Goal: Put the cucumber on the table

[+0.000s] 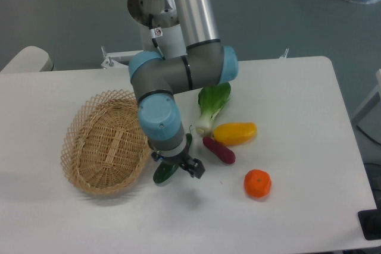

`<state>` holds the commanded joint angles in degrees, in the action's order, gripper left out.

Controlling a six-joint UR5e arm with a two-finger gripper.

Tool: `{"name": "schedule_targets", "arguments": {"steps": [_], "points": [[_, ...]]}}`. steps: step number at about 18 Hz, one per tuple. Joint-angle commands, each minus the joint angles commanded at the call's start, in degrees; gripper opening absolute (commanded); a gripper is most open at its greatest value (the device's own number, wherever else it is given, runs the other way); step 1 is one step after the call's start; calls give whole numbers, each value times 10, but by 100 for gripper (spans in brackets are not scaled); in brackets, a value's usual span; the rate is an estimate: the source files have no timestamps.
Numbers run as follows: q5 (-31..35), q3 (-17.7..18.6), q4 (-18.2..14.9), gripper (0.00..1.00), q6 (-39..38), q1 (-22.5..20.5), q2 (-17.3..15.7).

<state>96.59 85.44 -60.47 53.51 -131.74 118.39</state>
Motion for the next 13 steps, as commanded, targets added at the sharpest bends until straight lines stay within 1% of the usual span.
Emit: {"name": "schedule_targets", "arguments": {"steps": [2, 5, 8, 11, 13], "points": [[-2, -16, 4, 100, 39, -12, 4], [-10, -42, 0, 100, 83, -36, 10], [-20, -78, -5, 100, 124, -52, 24], [-21, -128, -49, 100, 157, -64, 44], [-21, -156, -69, 100, 168, -72, 56]]}}
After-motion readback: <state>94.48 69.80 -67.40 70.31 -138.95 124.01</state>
